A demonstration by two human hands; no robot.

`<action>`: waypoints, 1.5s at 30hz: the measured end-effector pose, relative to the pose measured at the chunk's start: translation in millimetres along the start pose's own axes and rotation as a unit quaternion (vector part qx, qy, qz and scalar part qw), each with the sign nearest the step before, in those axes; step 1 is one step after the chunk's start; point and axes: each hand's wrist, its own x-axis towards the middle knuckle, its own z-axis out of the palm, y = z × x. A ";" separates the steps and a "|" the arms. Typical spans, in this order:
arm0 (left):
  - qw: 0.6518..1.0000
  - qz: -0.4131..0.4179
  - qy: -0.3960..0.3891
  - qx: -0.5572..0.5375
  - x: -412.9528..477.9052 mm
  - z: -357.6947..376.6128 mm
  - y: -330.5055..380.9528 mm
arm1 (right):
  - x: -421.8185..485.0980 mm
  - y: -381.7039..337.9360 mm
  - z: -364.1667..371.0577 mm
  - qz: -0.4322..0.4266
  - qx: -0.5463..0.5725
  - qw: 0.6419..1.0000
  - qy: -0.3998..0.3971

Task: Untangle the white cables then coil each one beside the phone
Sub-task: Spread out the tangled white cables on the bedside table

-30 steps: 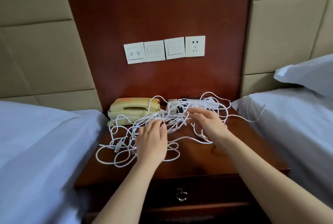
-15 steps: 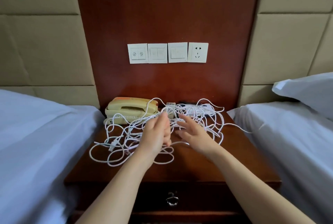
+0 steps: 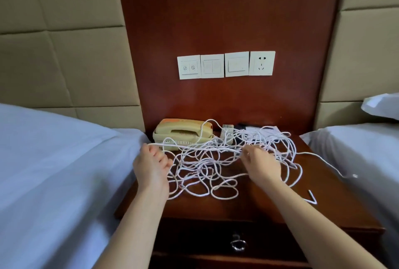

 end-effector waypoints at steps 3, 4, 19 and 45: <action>0.998 0.003 0.068 0.007 9.9 -14.5 -2.2 | 3.5 -3.2 -3.1 -0.022 -0.025 0.999 0.043; 0.997 -0.004 0.078 0.016 12.6 -17.8 -5.4 | 5.0 -5.1 -4.4 -0.028 -0.030 0.998 0.051; 0.860 0.075 -0.211 0.459 -10.1 18.3 -48.9 | 0.3 -48.8 -42.5 -0.119 0.415 0.897 -0.089; 0.996 -0.046 -0.045 0.057 6.2 -2.5 -19.1 | -4.5 45.7 -19.8 -0.097 0.067 0.992 -0.038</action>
